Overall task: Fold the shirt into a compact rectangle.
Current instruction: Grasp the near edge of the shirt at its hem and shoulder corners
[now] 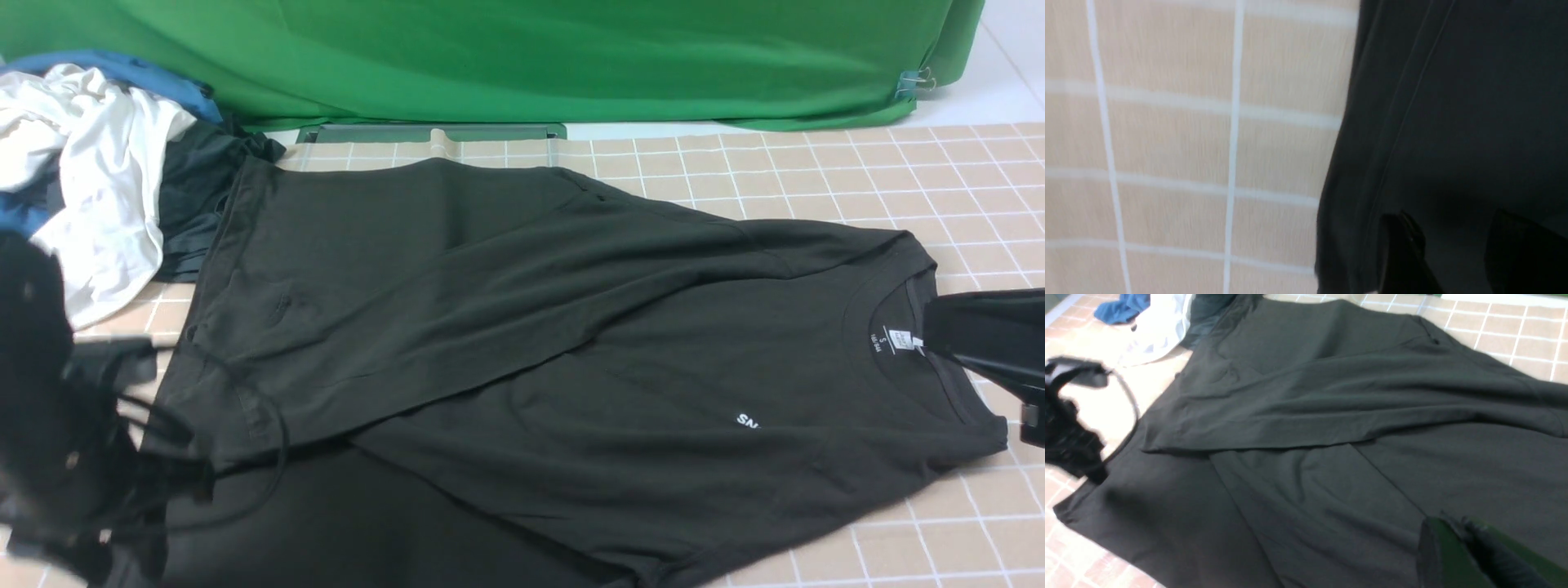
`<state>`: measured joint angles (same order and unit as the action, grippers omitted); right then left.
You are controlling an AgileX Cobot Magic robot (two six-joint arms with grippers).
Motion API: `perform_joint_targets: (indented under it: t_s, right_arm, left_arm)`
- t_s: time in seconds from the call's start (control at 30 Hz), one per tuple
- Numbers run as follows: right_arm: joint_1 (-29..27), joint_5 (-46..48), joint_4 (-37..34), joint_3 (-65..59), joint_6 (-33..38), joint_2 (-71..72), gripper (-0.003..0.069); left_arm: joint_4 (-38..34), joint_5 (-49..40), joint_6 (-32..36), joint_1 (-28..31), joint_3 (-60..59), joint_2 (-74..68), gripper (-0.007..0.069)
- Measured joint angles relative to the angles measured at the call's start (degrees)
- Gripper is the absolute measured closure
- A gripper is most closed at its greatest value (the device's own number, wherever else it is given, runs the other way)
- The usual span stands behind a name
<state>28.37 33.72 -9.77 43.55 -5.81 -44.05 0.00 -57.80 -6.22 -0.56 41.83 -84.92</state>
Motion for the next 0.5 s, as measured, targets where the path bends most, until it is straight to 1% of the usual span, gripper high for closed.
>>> perform_joint_targets:
  t_s: [0.2, 0.23, 0.3, 0.47, 0.5]
  right_arm:
    - [0.0, 0.0, 0.0, 0.0, 0.0, -2.4, 0.0568]
    - [0.0, 0.0, 0.0, 0.0, 0.0, -3.14, 0.0568]
    - [0.0, 0.0, 0.0, 0.0, 0.22, -4.12, 0.0568]
    - [0.0, 0.0, 0.0, 0.0, 0.89, -5.22, 0.0568]
    - [0.0, 0.0, 0.0, 0.0, 1.52, -5.33, 0.0568]
  left_arm:
    - [0.0, 4.13, -0.04, 0.0, -5.78, 4.7, 0.0351]
    - [0.87, 4.87, -0.04, 0.0, -6.88, 5.64, 0.0347]
    - [2.4, 6.12, -0.04, 0.0, -8.04, 6.18, 0.0321]
    - [5.59, 9.31, -1.56, 0.0, -11.65, 6.48, 0.0214]
    - [6.36, 10.26, -2.95, 0.0, -12.55, 6.48, 0.0178]
